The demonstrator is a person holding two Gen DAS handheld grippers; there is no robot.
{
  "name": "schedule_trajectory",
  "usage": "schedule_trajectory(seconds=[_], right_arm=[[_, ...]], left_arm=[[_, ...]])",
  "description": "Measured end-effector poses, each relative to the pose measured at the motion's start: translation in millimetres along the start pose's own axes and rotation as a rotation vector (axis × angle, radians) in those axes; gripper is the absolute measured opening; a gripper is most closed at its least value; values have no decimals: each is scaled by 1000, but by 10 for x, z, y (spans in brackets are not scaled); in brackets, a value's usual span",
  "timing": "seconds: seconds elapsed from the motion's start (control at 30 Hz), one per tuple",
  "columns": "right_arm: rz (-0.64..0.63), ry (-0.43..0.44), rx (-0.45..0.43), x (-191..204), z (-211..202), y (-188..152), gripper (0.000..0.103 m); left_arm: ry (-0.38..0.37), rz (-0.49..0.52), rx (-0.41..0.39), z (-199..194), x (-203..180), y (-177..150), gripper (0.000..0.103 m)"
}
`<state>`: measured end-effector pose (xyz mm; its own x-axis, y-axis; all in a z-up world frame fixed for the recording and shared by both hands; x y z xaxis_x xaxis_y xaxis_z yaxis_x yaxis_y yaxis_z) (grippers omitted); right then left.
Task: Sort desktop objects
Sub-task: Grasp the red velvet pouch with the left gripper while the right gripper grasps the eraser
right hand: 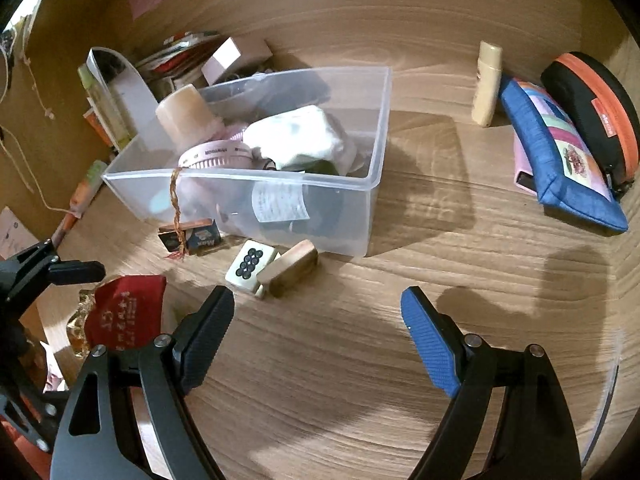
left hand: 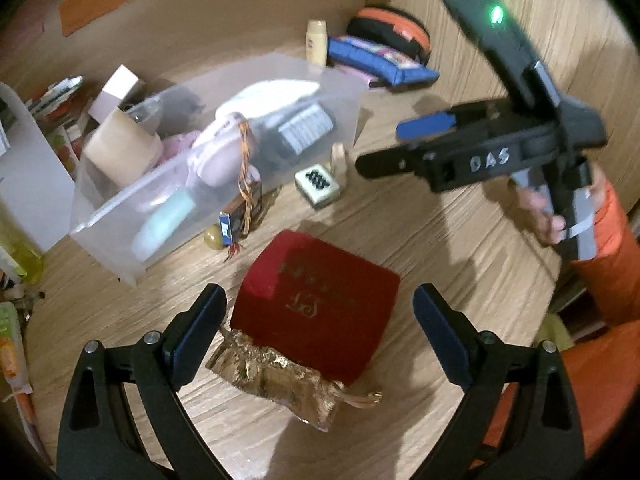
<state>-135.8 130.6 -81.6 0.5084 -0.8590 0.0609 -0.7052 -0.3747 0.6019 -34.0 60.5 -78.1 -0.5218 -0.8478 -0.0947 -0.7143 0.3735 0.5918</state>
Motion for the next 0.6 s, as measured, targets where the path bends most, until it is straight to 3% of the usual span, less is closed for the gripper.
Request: schedule_trajectory(seconds=[0.2,0.33,0.6], right_arm=[[64,-21,-13,-3,47,103,81],[69,-7,42,83,198,126,54],[114,54,76,152,284,133,33]], left_arm=[[-14,-7,41,158,69,-29,95],[-46,-37,31,171,113,-28,95],[-147,-133,-3,128,281,15,95]])
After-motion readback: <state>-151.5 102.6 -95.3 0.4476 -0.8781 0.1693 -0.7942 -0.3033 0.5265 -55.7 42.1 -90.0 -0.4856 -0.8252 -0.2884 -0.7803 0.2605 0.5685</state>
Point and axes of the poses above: each gripper's, at about its wrist camera, not at the fingertips, and z roughly the way its jaws point, x to its left, y to its top, the point moved 6 cm from there along z, roughly the way its jaws point, and after that the axes turned 7 degrees about -y, right-handed, at the moved point
